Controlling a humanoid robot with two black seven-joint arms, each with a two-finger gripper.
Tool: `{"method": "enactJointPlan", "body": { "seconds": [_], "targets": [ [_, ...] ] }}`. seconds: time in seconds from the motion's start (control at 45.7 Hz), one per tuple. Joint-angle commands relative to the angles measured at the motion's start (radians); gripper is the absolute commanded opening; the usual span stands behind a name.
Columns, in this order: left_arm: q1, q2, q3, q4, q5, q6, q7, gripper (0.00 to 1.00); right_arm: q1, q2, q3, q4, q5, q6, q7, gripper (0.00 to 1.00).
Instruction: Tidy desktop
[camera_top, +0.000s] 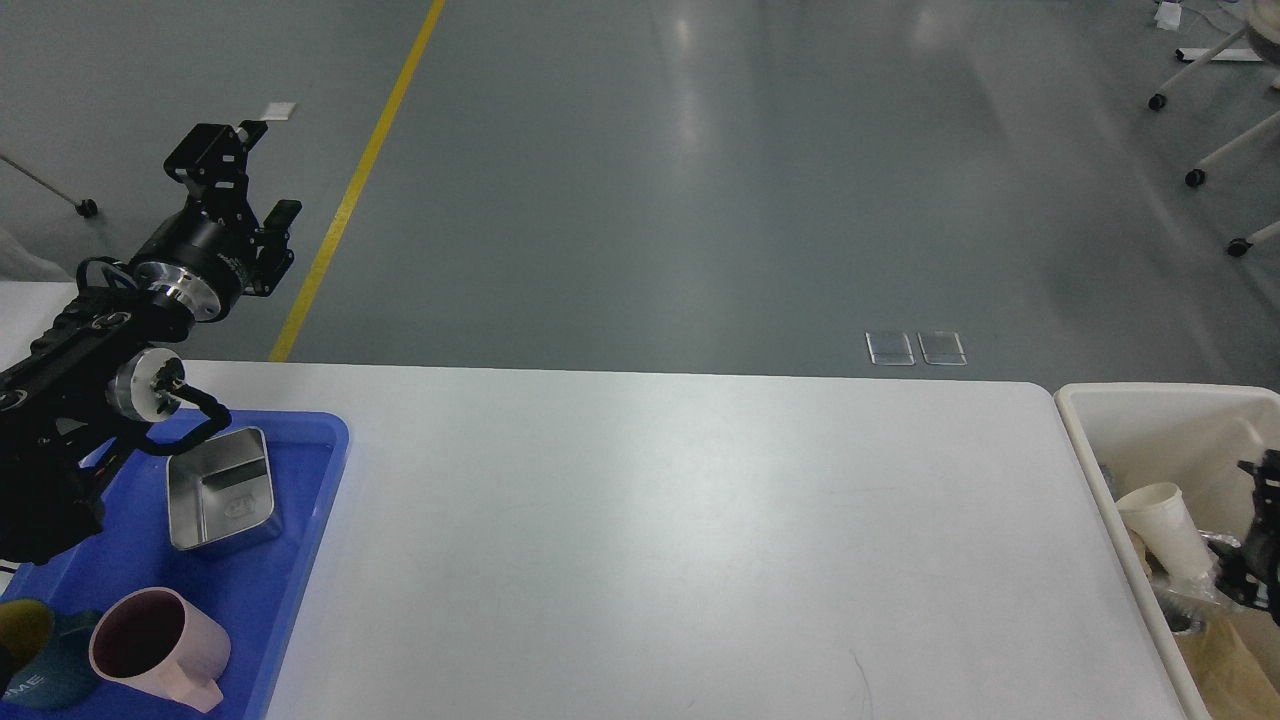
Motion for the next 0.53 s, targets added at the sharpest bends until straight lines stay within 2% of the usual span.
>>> {"method": "enactJointPlan", "body": {
  "seconds": [0.0, 0.109, 0.219, 0.372, 0.503],
  "targets": [
    [0.005, -0.037, -0.007, 0.007, -0.001, 0.091, -0.005, 0.92, 0.071, 0.104, 0.127, 0.000, 0.015, -0.008, 0.001, 1.00],
    [0.007, -0.067, -0.010, 0.022, -0.007, 0.091, -0.011, 0.92, 0.135, 0.192, 0.242, 0.002, 0.021, -0.008, 0.003, 1.00],
    [0.007, -0.084, -0.010, 0.038, -0.046, 0.089, -0.041, 0.92, 0.177, 0.262, 0.320, 0.005, 0.023, -0.002, 0.018, 1.00],
    [0.015, -0.084, -0.010, 0.039, -0.089, 0.086, -0.082, 0.92, 0.206, 0.344, 0.412, 0.009, 0.024, 0.015, 0.102, 1.00],
    [0.032, -0.086, -0.010, 0.039, -0.115, 0.080, -0.128, 0.92, 0.218, 0.390, 0.431, 0.008, 0.056, 0.027, 0.142, 1.00]
  ]
}}
